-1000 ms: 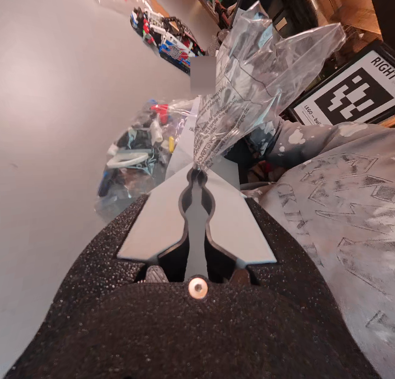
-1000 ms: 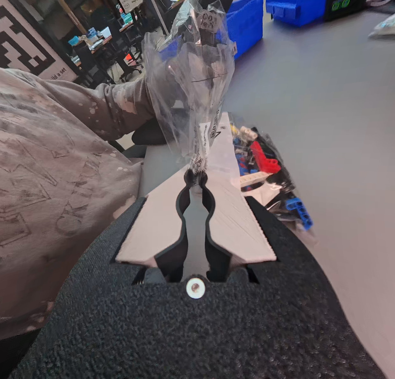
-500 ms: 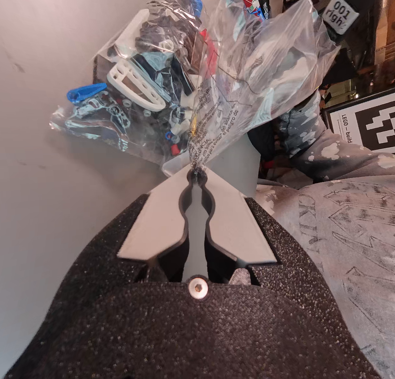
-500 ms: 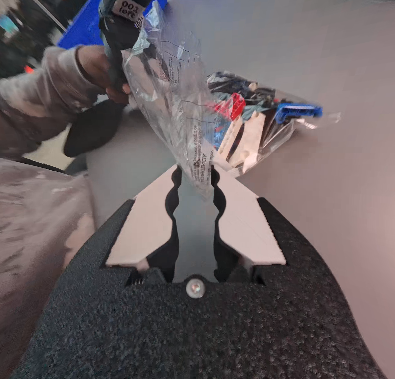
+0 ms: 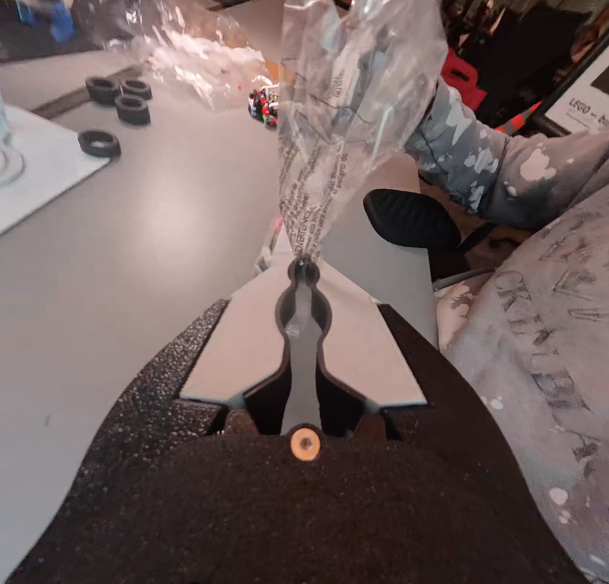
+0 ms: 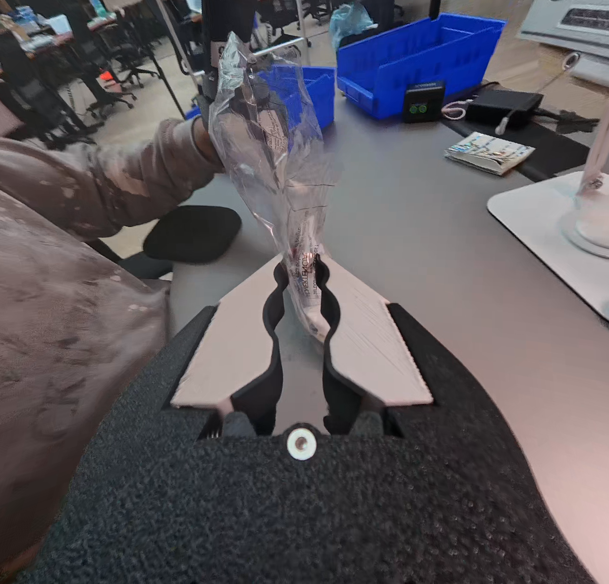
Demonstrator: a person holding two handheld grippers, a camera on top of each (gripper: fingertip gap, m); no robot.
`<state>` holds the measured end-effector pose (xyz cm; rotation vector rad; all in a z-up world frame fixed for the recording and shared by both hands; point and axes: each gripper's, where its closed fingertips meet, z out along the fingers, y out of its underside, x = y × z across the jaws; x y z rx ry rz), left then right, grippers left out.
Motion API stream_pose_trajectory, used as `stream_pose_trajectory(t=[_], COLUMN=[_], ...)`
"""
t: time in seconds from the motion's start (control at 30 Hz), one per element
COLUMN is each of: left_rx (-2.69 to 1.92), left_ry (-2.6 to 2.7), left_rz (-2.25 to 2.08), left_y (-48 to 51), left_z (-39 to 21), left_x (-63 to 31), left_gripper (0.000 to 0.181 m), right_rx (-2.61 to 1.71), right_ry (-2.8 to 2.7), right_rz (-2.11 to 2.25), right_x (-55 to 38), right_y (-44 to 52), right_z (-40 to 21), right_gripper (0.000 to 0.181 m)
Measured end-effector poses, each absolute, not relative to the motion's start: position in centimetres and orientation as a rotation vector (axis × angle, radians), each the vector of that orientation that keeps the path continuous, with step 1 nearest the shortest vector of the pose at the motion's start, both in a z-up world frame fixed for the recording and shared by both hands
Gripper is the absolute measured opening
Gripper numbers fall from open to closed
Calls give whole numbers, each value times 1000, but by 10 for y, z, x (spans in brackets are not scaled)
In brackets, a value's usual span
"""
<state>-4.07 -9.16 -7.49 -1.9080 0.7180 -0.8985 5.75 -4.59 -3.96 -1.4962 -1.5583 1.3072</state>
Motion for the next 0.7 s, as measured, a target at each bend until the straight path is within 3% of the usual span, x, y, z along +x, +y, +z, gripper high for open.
stream_pose_trajectory(t=[0.13, 0.3, 0.47, 0.7], left_rx=[-1789, -1999, -1981, -1674], left_ry=[855, 619, 737, 1168], left_rz=[-961, -1095, -833, -487], left_y=[-123, -95, -70, -106], left_z=[-37, -113, -151, -152], left_x=[-29, -46, -61, -50], left_gripper=[0, 0, 0, 2], right_rx=[-1652, -1811, -1435, -818], right_ry=[-1510, -1482, -1544, -1768], right_rz=[1623, 1536, 1181, 621], right_x=[62, 45, 32, 56], right_y=[-66, -28, 1, -58], right_z=[-7, -95, -130, -128], right_gripper=[15, 15, 2, 1])
